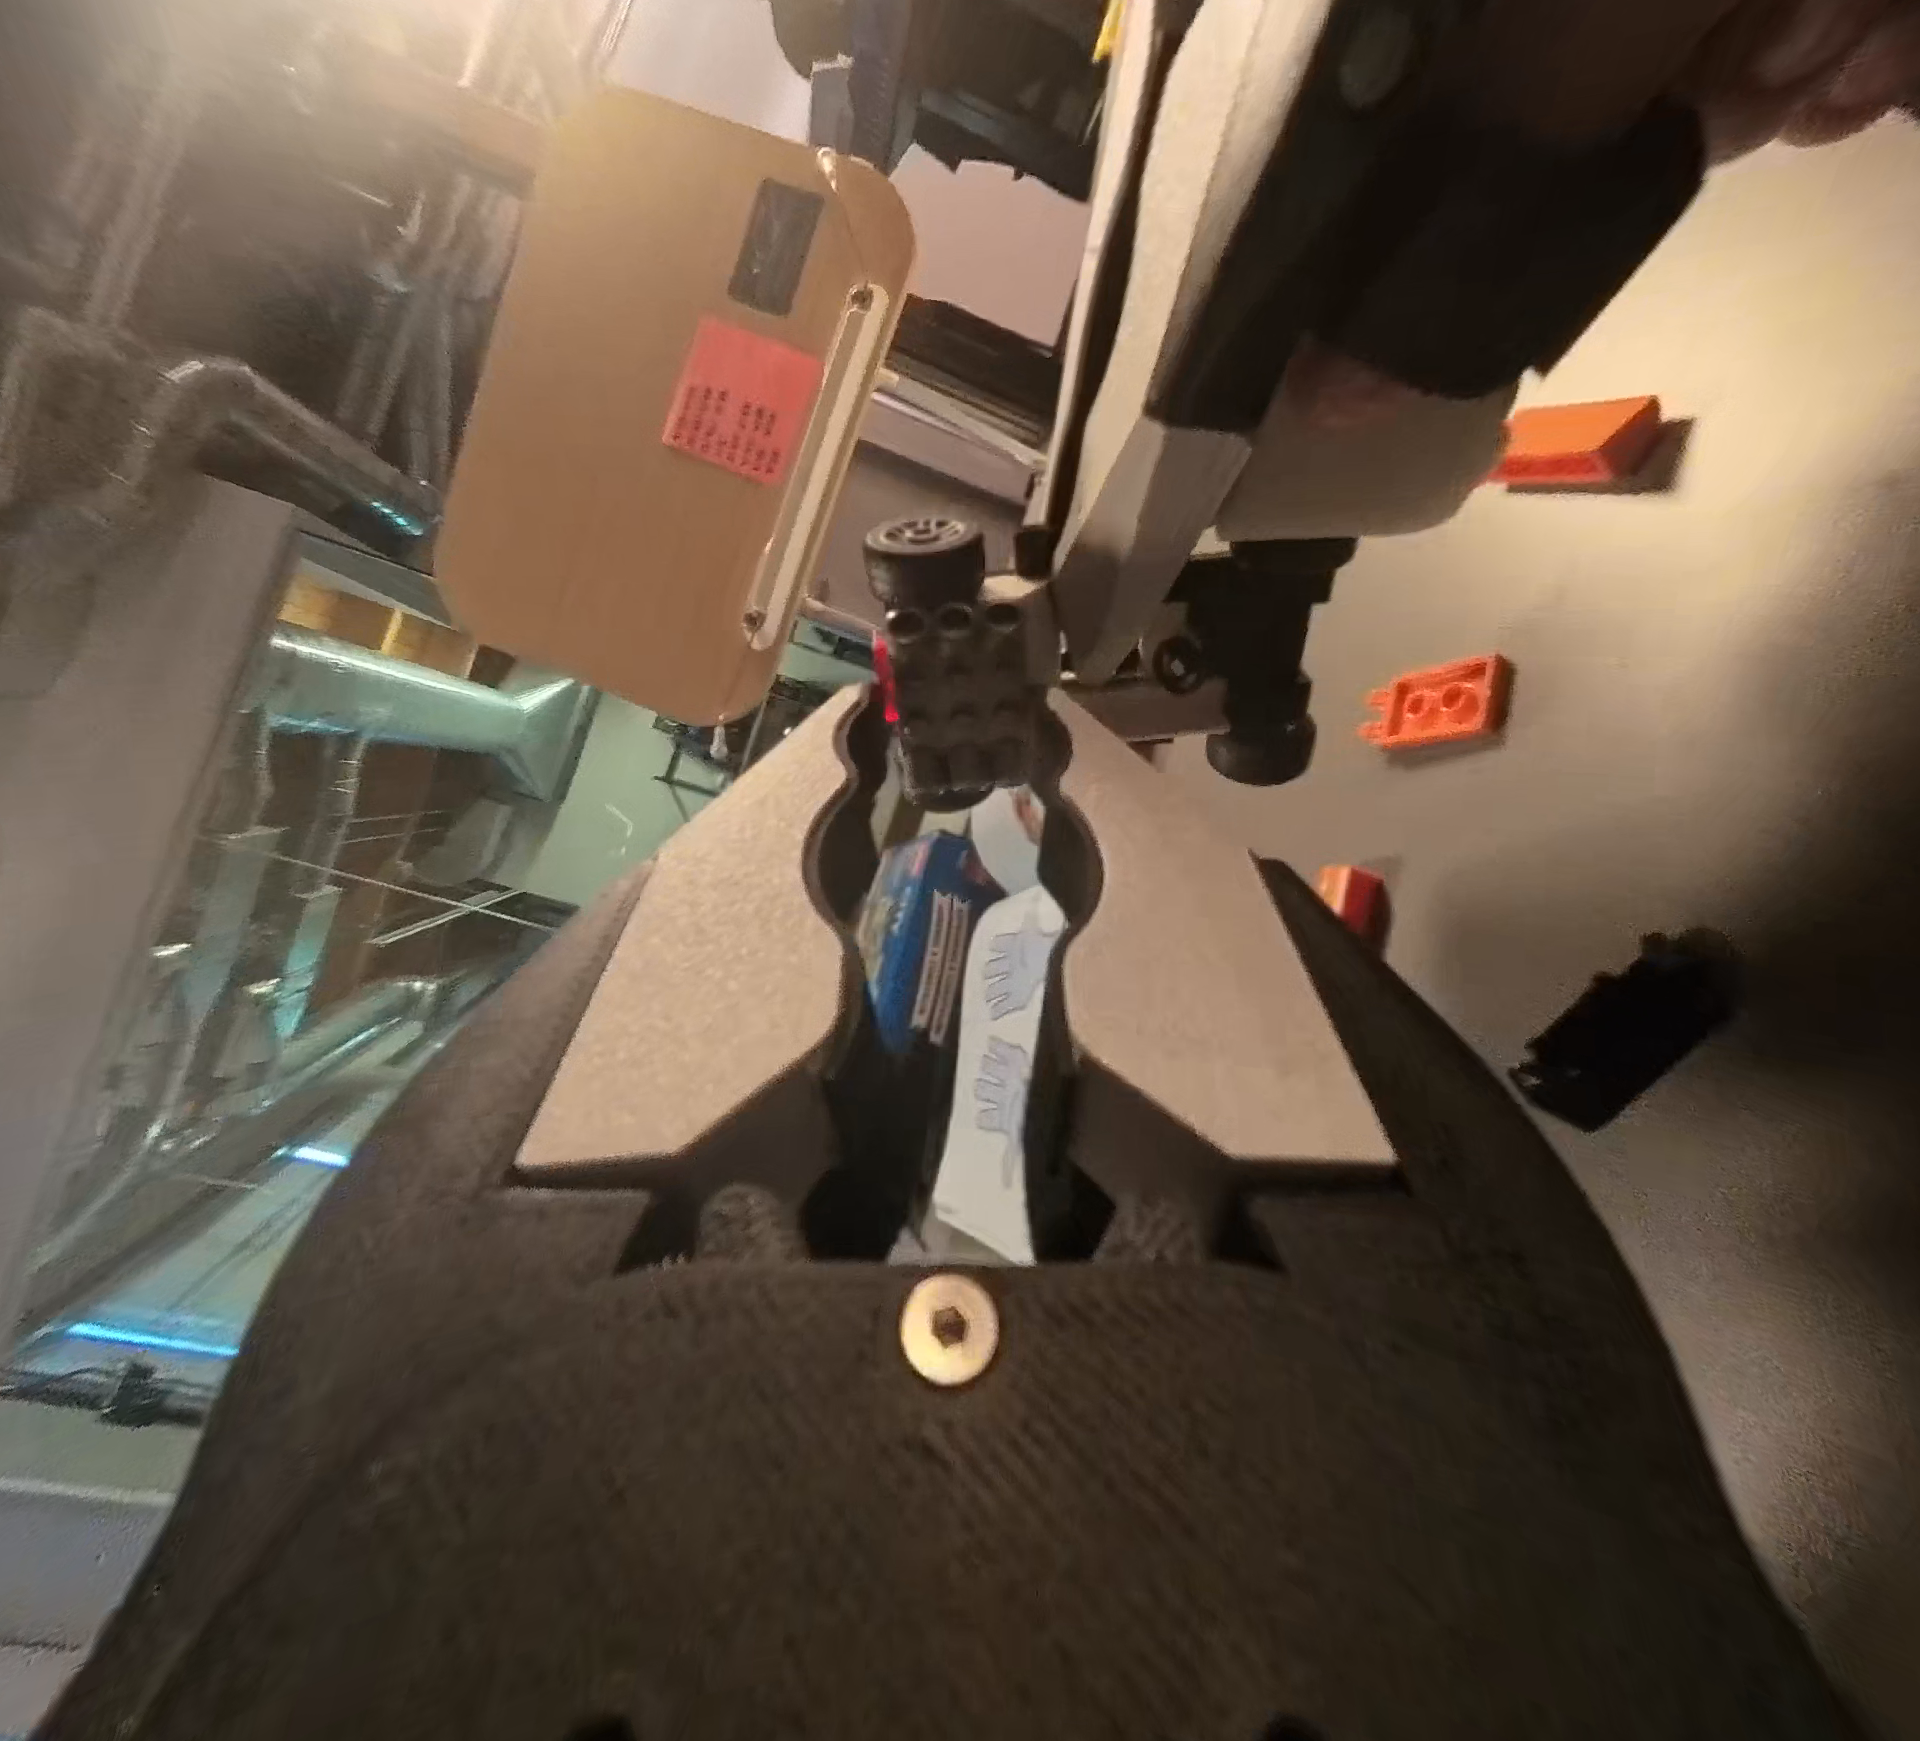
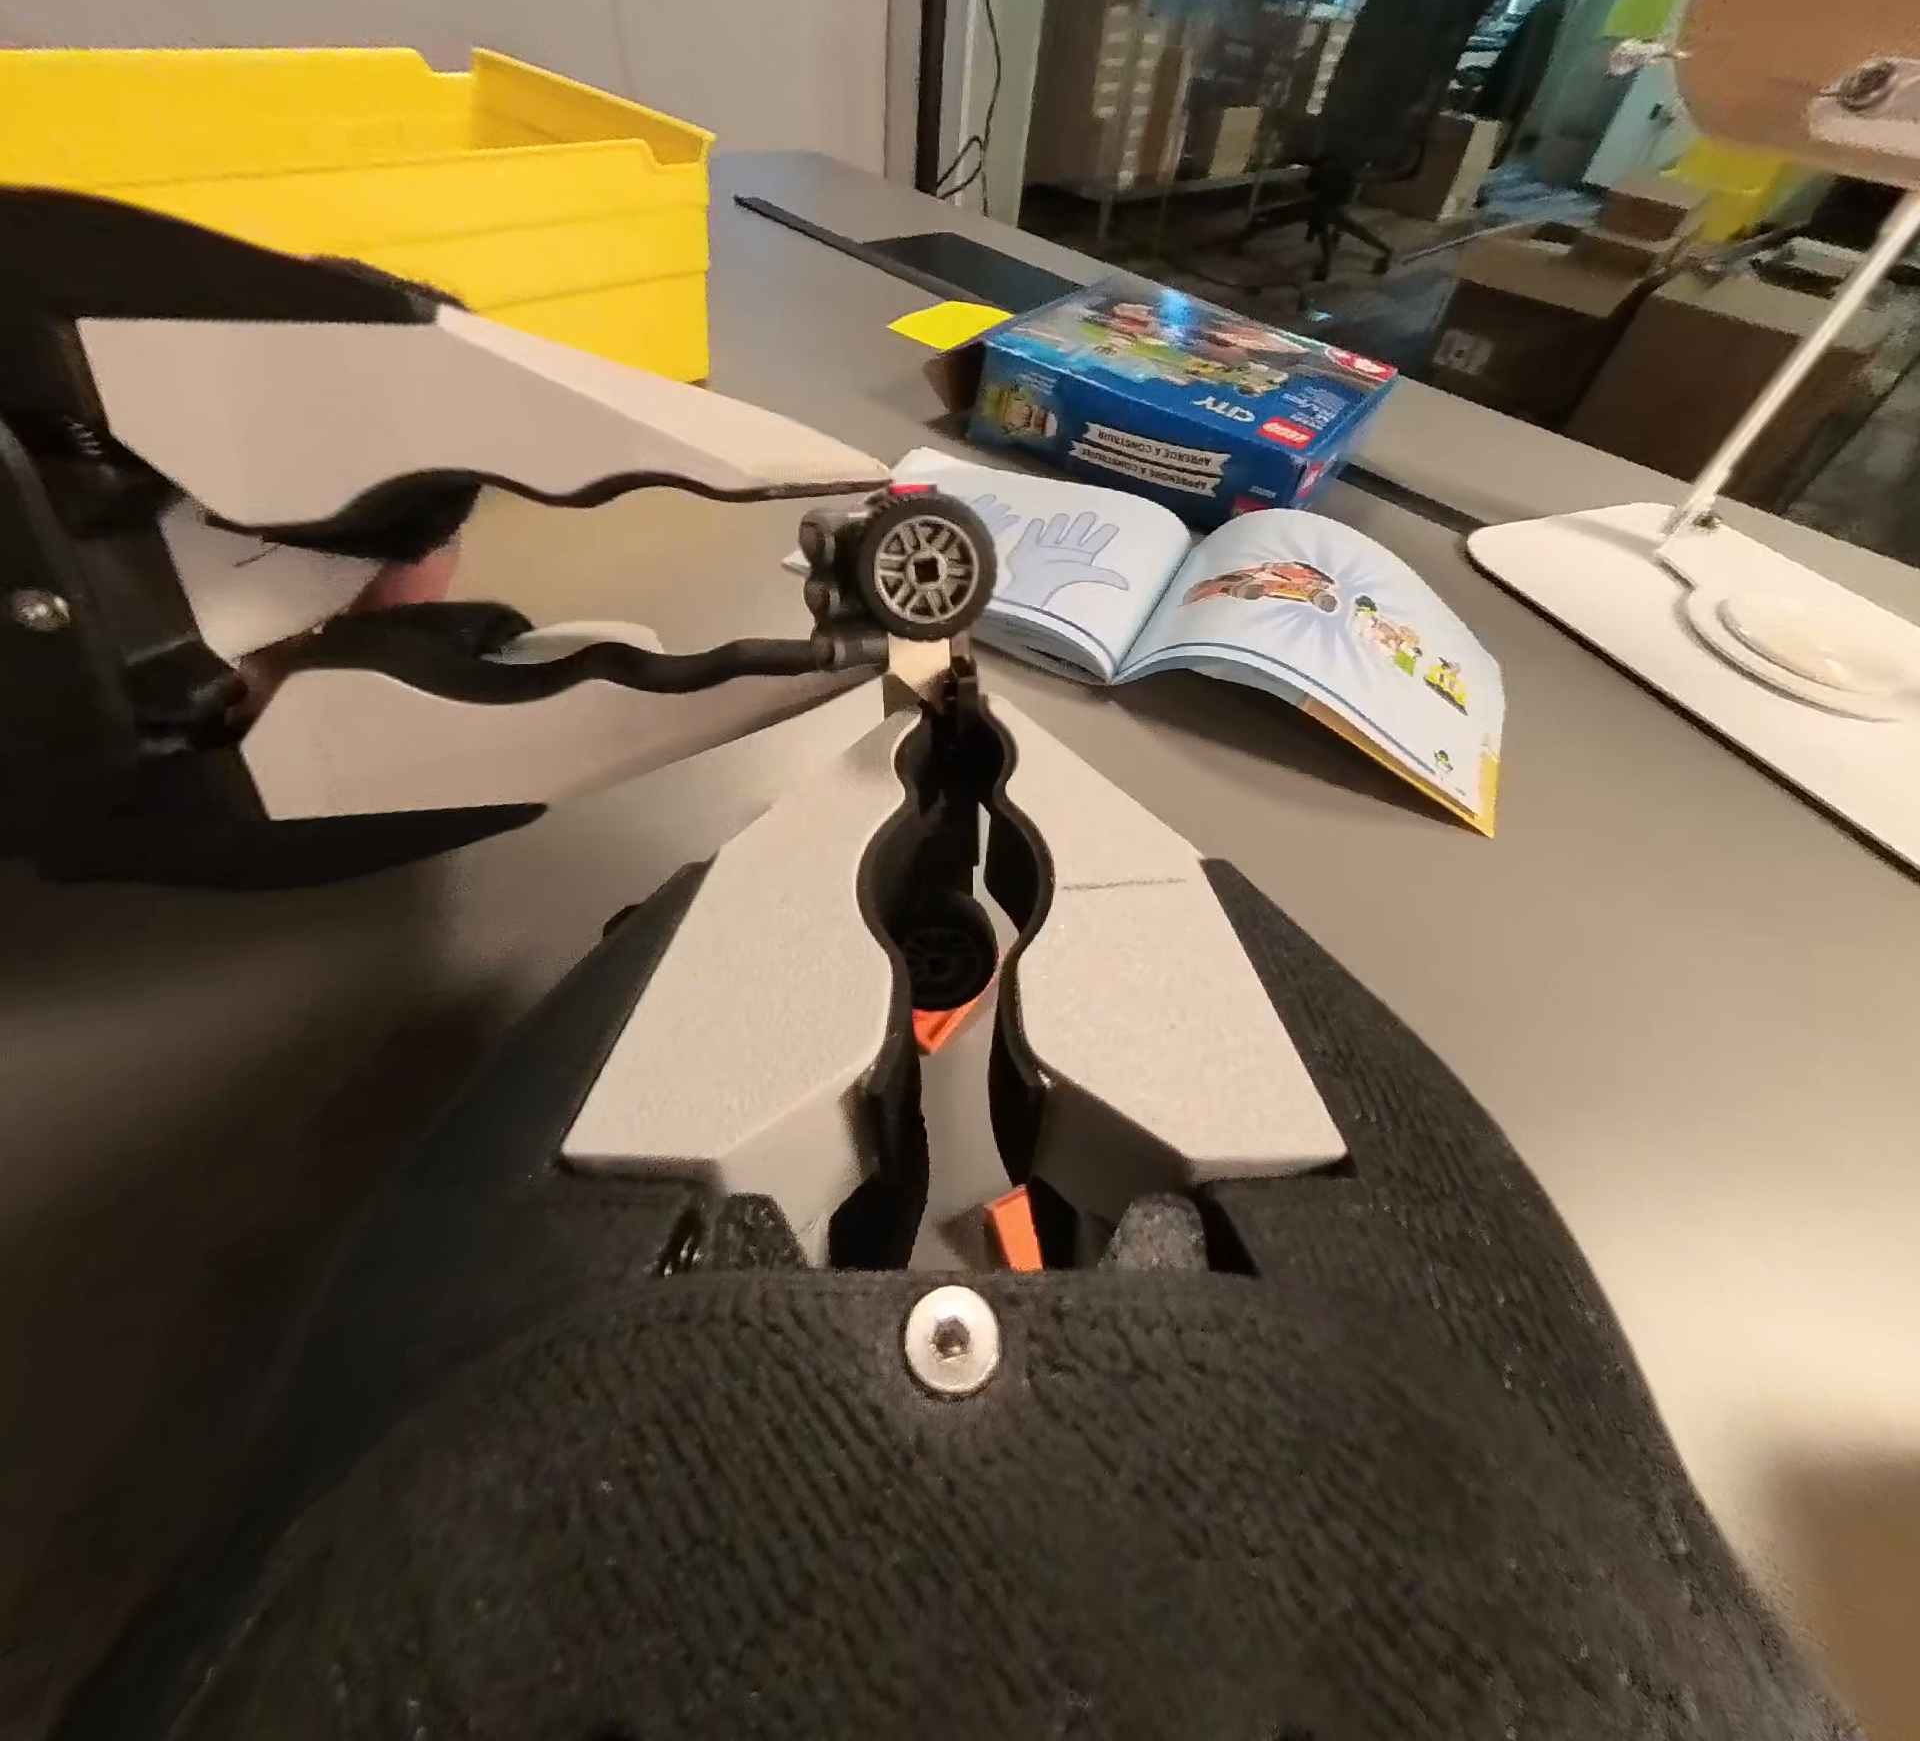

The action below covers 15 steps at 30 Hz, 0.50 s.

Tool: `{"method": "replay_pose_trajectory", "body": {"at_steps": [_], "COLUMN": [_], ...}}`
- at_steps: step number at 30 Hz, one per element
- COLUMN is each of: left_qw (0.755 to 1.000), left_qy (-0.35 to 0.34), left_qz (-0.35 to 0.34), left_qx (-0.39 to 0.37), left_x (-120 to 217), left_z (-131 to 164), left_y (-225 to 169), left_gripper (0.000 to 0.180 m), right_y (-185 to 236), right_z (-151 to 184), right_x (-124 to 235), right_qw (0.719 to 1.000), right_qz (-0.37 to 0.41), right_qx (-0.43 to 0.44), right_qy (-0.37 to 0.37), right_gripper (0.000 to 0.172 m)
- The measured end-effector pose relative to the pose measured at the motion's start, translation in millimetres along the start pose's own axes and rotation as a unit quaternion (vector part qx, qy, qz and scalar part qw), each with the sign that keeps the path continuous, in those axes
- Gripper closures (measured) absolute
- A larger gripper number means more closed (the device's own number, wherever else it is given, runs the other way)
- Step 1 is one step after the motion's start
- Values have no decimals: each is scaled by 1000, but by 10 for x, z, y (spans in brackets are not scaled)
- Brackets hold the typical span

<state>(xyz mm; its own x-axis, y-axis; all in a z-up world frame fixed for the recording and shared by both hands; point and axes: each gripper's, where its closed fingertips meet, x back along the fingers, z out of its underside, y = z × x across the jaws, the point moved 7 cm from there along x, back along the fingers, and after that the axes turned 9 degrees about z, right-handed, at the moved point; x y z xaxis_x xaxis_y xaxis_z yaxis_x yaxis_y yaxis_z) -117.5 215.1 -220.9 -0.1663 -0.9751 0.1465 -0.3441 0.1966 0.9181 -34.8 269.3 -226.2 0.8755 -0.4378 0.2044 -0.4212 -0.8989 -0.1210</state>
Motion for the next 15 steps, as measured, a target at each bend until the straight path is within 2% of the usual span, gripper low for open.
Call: {"method": "replay_pose_trajectory", "body": {"at_steps": [15], "left_qw": [999], "left_qy": [0], "left_qz": [-17], "left_qx": [-33], "left_x": [27], "left_z": [-15], "left_y": [-15], "left_gripper": [157], "right_y": [-16], "right_z": [-22], "right_x": [-29], "right_qw": [1000], "right_qz": [13], "right_qx": [-2], "right_qy": [-3], "right_gripper": [168]}}
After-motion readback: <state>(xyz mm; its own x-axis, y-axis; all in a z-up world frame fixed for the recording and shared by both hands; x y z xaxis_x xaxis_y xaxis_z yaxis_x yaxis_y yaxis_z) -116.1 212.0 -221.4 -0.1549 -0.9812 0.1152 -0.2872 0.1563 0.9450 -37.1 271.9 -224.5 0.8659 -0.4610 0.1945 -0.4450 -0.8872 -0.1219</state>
